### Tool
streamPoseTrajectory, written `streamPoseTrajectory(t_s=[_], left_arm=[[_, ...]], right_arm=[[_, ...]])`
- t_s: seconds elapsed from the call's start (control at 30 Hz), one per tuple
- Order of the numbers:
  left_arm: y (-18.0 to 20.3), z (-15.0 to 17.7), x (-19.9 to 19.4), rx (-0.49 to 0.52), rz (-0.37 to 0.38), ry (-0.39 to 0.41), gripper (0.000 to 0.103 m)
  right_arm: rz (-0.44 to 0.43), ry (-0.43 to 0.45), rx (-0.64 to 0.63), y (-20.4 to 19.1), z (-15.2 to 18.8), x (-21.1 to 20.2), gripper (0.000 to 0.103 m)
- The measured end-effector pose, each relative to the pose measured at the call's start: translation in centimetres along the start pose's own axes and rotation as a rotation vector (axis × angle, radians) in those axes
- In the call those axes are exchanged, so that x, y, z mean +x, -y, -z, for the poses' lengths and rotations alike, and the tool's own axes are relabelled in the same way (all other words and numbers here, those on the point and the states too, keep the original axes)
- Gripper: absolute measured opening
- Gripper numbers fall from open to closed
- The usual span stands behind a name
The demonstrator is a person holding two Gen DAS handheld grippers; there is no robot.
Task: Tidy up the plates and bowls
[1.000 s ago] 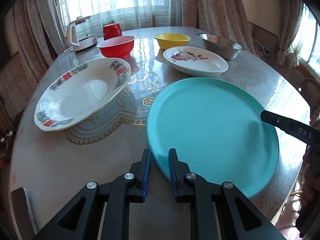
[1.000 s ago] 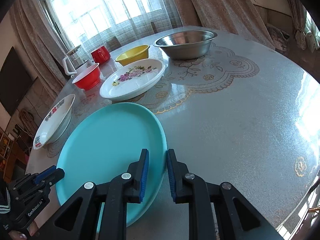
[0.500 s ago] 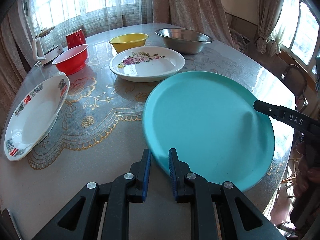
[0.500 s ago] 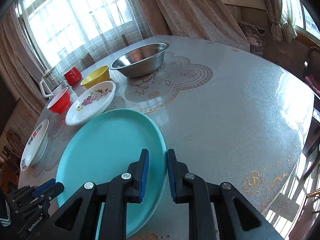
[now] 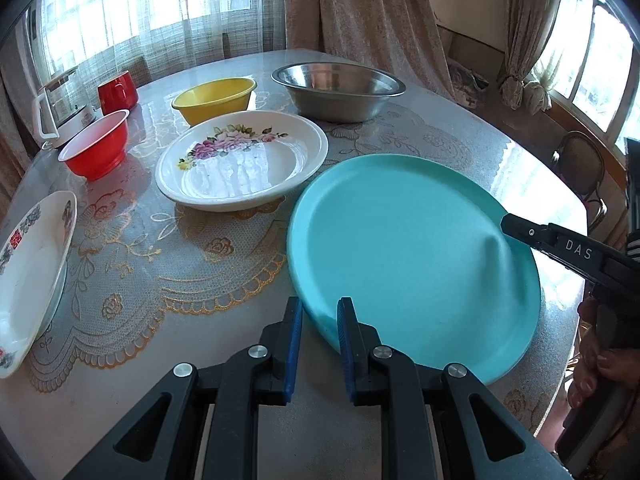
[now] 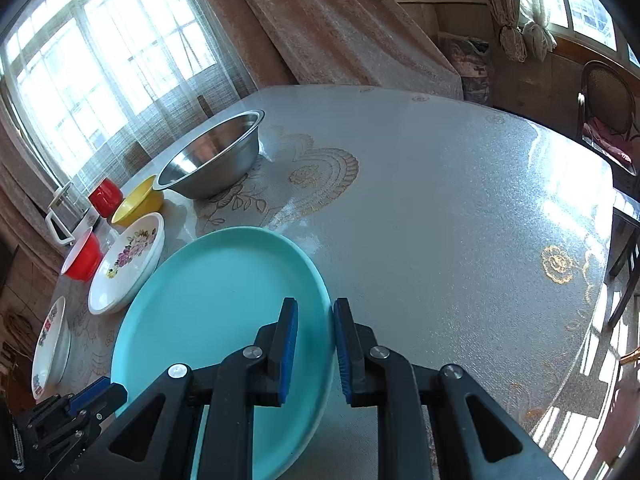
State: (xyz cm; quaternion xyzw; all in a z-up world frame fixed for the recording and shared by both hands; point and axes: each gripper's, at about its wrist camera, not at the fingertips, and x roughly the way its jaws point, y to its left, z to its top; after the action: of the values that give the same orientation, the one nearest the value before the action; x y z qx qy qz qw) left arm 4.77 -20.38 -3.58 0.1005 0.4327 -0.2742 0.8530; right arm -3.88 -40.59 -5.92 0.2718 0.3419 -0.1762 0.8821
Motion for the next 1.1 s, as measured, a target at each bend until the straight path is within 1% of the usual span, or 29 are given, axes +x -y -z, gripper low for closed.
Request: streamPoseTrajectory(t_s=[0.13, 0.2, 0.27, 0.33, 0.47, 0.57, 0.63, 0.83, 0.93, 1.0, 1.1], left_arm=[[-0.6, 0.1, 0.0, -0.022, 0.024, 0.001, 0.018], [-0.9, 0.1, 0.0, -0.038, 0.039, -0.002, 0.020], [-1.2, 0.0, -0.1, -0.052, 0.048, -0.001, 0.022], [-1.6, 0.2, -0.5, -0.062, 0.046, 0.006, 0.023], [-2.6, 0.5, -1.8, -0.079, 0.022, 0.036, 0.024], [-3.8, 0.8, -2.6, -0.105, 0.019, 0.044, 0.024], [-4.8, 1.1, -3.2, -0.130, 0.013, 0.049, 0.026], [-7.5, 2.2, -5.3, -0.185, -0.027, 0.082, 0.038], [-8.9, 2.8, -6.5, -0.207, -0.050, 0.105, 0.047], [-9.8, 3.2, -7.4, -0.221, -0.075, 0.127, 0.056], [-11.4, 3.7, -8.5, -0.245, -0.112, 0.150, 0.060]], right_arm=[[-0.001, 0.004, -0.006, -0.1, -0.1, 0.3, 0.022], [-0.018, 0.003, 0.011, 0.0, -0.1, 0.3, 0.027], [-0.024, 0.004, 0.029, 0.0, -0.2, 0.3, 0.034], [0.006, 0.011, 0.033, 0.0, -0.2, 0.1, 0.036], [0.029, 0.042, 0.035, -0.2, -0.2, -1.0, 0.040], [0.031, 0.072, 0.042, -0.5, -0.3, -2.0, 0.040], [0.018, 0.086, 0.040, -1.1, -0.4, -2.6, 0.040], [-0.036, 0.093, -0.021, -4.1, -0.1, -3.8, 0.040], [-0.073, 0.090, -0.054, -6.1, 0.2, -4.2, 0.040], [-0.095, 0.082, -0.080, -7.4, 0.6, -4.3, 0.040], [-0.124, 0.071, -0.131, -9.6, 1.4, -4.5, 0.040]])
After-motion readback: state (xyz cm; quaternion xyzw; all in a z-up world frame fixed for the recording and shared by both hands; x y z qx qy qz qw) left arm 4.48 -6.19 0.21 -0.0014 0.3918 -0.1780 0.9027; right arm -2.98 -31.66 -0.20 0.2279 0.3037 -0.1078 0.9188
